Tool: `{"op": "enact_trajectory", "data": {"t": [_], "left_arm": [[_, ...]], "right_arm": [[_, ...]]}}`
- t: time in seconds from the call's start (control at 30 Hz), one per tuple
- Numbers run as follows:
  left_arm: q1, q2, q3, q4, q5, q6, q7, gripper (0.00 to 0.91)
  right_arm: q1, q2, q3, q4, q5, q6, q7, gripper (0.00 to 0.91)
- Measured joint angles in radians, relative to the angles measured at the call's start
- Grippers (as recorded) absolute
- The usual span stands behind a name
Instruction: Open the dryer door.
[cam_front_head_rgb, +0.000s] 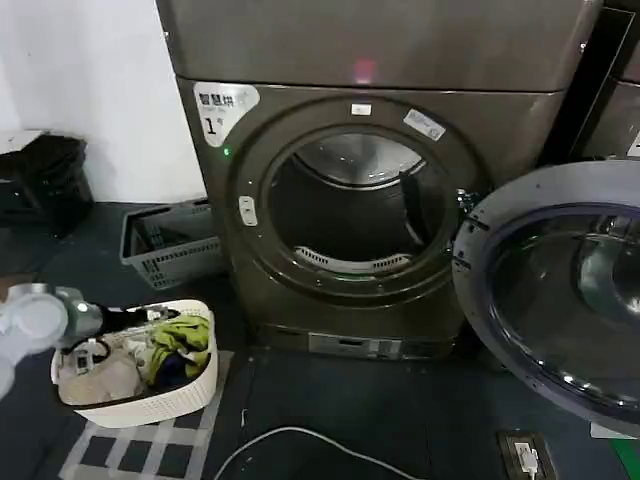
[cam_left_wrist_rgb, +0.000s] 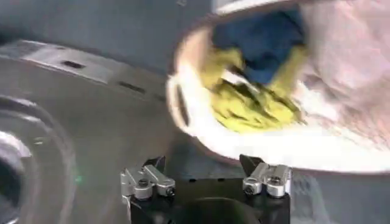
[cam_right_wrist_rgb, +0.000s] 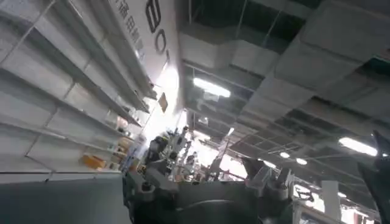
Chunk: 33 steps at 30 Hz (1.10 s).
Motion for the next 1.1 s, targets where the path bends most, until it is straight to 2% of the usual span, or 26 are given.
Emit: {"op": "enact_trajectory", "data": {"t": [0.37,1.1], "left_arm": [[0.035,0.01,-0.012,-0.002,0.171,0.001,0.002,0.907],[0.102,0.021,-0.017,0.01,0.19,0.002,0.002,0.907]], "right_arm": [[0.003,0.007,-0.015,0.003,-0.004,0.003,-0.004,0.907],[0.015,0.018,-0.026,-0.012,-0.029,0.021,0.001,0.907]]}}
